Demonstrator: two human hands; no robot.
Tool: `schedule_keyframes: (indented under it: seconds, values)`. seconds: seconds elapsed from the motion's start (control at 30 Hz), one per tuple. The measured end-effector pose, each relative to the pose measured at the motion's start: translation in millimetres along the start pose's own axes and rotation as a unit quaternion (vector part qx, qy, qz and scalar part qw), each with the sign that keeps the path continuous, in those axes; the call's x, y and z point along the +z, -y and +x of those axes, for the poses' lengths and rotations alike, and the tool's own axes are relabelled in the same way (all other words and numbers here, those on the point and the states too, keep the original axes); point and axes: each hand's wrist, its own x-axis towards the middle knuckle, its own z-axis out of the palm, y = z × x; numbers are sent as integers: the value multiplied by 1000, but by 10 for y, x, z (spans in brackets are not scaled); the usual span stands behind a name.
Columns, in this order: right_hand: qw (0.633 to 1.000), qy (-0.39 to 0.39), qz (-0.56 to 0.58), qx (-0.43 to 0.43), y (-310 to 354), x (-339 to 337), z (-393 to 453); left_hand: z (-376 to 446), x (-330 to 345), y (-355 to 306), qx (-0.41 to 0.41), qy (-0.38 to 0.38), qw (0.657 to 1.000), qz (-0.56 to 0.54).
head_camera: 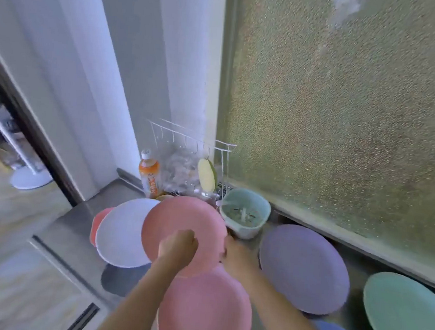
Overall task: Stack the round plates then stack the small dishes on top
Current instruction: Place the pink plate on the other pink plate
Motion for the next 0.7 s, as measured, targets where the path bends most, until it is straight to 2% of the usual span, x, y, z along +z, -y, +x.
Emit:
schedule_keyframes:
  seconds: [0.07,0.13,0.17,0.3,0.4,0.53,0.7]
  values:
    - [995,-47,47,70,32,62,-22,-12,-29,207,-41,-44,998,1]
    - [985,-26,107,131,46,115,-39,14,-21,454,-83,-127,988,-36]
    - [982,-16,119,144,65,139,-37,30,-6,569,-106,-141,983,-60]
    - [960,-46,183,206,125,248,114,127,6,859,-180,-134,963,-152]
    - [939,-23,220,263,196,345,208,238,29,951,-196,-114,948,-223]
    - [930,-23,232,285,249,443,234,282,81,998,-183,-122,937,-271]
    - [939,-42,245,238,349,442,128,183,61,1124,-201,-182,917,-294]
